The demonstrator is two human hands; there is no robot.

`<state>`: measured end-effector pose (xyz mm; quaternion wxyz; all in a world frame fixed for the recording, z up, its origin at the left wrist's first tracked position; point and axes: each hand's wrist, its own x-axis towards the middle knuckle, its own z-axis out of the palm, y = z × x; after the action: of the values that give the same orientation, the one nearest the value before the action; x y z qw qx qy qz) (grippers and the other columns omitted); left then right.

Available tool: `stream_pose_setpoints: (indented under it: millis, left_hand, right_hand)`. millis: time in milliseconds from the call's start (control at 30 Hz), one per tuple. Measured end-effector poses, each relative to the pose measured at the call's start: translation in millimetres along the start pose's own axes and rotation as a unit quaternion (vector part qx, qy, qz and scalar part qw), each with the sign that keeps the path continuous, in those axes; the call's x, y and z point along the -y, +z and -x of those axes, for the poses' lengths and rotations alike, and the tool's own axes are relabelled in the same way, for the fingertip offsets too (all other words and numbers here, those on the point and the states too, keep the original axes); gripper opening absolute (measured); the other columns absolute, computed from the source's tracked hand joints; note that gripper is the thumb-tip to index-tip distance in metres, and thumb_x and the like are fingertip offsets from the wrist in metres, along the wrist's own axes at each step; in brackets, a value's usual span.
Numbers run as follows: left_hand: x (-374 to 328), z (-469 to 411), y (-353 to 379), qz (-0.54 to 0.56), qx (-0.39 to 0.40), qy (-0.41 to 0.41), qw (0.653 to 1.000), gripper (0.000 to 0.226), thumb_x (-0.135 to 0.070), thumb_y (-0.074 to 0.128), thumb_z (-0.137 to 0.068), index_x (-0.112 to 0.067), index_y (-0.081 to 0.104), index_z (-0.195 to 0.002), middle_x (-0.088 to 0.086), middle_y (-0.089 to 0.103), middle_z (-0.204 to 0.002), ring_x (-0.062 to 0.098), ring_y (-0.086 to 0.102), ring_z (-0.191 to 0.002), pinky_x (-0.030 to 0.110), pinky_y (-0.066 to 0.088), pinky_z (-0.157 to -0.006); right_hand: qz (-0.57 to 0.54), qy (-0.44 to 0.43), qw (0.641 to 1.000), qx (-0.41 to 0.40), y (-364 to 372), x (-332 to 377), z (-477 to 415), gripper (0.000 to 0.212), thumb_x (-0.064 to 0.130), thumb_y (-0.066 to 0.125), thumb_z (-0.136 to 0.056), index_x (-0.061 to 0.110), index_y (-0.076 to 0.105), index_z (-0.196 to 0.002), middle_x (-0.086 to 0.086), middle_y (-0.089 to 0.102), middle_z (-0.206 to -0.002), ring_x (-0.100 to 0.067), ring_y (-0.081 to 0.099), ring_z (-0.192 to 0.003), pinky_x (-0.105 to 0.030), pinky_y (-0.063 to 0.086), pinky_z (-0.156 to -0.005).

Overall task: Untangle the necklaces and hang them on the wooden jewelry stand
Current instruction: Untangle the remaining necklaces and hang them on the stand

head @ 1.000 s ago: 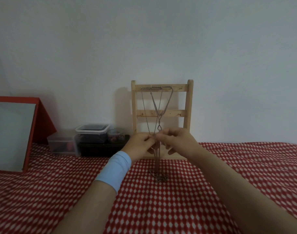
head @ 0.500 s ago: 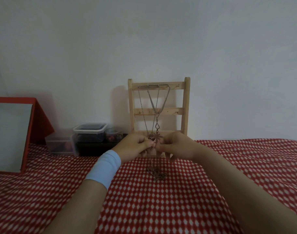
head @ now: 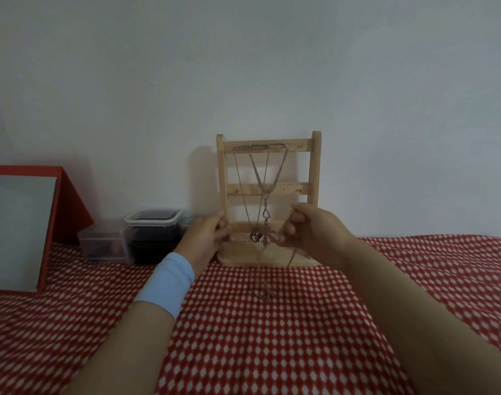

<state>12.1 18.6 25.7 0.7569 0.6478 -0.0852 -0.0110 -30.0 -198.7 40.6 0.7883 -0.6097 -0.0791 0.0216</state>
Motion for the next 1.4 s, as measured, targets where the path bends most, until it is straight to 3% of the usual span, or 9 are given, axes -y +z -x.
stream_pose_setpoints:
  millis: [133, 267, 433, 600, 800, 900, 1067, 1167, 1400]
  left_hand:
    - [-17, 4, -10, 0.143, -0.009, -0.039, 0.989, 0.038, -0.034, 0.054, -0.098, -0.017, 0.050, -0.065, -0.005, 0.033, -0.046, 0.010, 0.030, -0.040, 0.044, 0.062, -0.070]
    - [-31, 4, -25, -0.022, -0.062, 0.003, 0.998, 0.036, -0.034, 0.051, -0.099, -0.019, 0.045, -0.067, -0.003, 0.030, -0.055, 0.008, 0.026, -0.040, 0.020, 0.038, -0.035]
    - [-37, -3, -52, -0.289, -0.142, 0.054, 0.945, 0.037, -0.037, 0.048, -0.096, -0.011, 0.047, -0.070, 0.009, 0.043, -0.068, 0.021, 0.038, -0.054, 0.024, 0.032, -0.047]
    - [-37, 2, -53, -0.539, 0.009, -0.083, 0.838, 0.036, -0.041, 0.048, -0.097, -0.009, 0.062, -0.090, 0.008, 0.055, -0.079, 0.018, 0.048, -0.062, 0.024, 0.037, -0.051]
    - [-20, 2, -48, -0.620, 0.134, -0.260, 0.728, 0.040, -0.035, 0.068, -0.088, -0.004, 0.068, -0.114, 0.010, 0.071, -0.109, 0.021, 0.068, -0.090, 0.033, 0.056, -0.090]
    - [-19, 5, -33, -0.701, 0.164, -0.189, 0.668, 0.049, -0.036, 0.064, -0.090, -0.012, 0.060, -0.133, 0.006, 0.061, -0.134, 0.022, 0.059, -0.120, 0.035, 0.046, -0.106]
    - [-7, 11, 6, -0.463, 0.221, 0.046, 0.857, 0.035, -0.027, 0.066, -0.089, -0.023, 0.065, -0.124, -0.002, 0.067, -0.125, 0.015, 0.061, -0.116, 0.035, 0.043, -0.108]
    - [4, 17, 27, -0.202, 0.284, 0.015, 0.937, 0.038, -0.015, 0.067, -0.087, -0.020, 0.062, -0.124, 0.007, 0.069, -0.123, 0.021, 0.066, -0.112, 0.040, 0.047, -0.105]
    - [11, 21, 36, -0.124, 0.325, -0.147, 0.926, 0.032, -0.029, 0.054, -0.098, -0.024, 0.056, -0.130, -0.003, 0.076, -0.092, 0.006, 0.034, -0.045, 0.046, 0.055, -0.088]
  right_hand:
    - [-0.010, 0.014, 1.000, -0.022, -6, 3, 2, 0.042, 0.041, 0.044, -0.106, 0.019, 0.045, -0.071, 0.001, 0.039, -0.059, -0.016, 0.037, -0.044, -0.030, 0.036, -0.048]
    - [-0.029, -0.022, 0.997, -0.073, -13, 0, -4, 0.029, 0.027, 0.043, -0.105, 0.017, 0.059, -0.083, 0.002, 0.047, -0.064, -0.009, 0.028, -0.039, -0.022, 0.021, -0.035]
    - [-0.047, -0.019, 0.988, -0.148, -20, -2, -8, 0.021, 0.018, 0.050, -0.102, 0.012, 0.068, -0.111, 0.002, 0.051, -0.061, -0.009, 0.026, -0.038, -0.022, 0.022, -0.034]
    - [0.132, 0.022, 0.975, -0.180, -13, -6, -7, 0.017, 0.014, 0.051, -0.099, 0.009, 0.068, -0.098, 0.002, 0.040, -0.052, -0.010, 0.023, -0.035, -0.021, 0.019, -0.033]
    - [0.485, 0.122, 0.857, -0.125, -6, -1, 0, 0.033, 0.019, 0.041, -0.098, 0.008, 0.056, -0.070, -0.005, 0.054, -0.060, -0.014, 0.039, -0.041, -0.022, 0.032, -0.041]
    - [0.591, 0.177, 0.786, -0.031, 0, -3, 3, 0.039, 0.028, 0.040, -0.101, 0.010, 0.062, -0.074, -0.003, 0.060, -0.066, -0.015, 0.049, -0.047, -0.024, 0.043, -0.049]
    - [0.409, 0.069, 0.909, 0.034, 15, -1, 8, 0.034, 0.020, 0.049, -0.099, 0.015, 0.065, -0.069, -0.001, 0.048, -0.055, -0.014, 0.040, -0.043, -0.028, 0.031, -0.047]
    - [0.311, -0.011, 0.950, 0.038, 20, 7, 10, 0.048, 0.019, 0.048, -0.100, 0.023, 0.060, -0.053, 0.001, 0.038, -0.052, -0.014, 0.030, -0.044, -0.030, 0.023, -0.046]
    - [0.233, -0.050, 0.971, 0.001, 9, 1, 3, 0.046, 0.031, 0.050, -0.103, 0.019, 0.041, -0.059, 0.000, 0.030, -0.058, -0.015, 0.024, -0.048, -0.028, 0.022, -0.046]
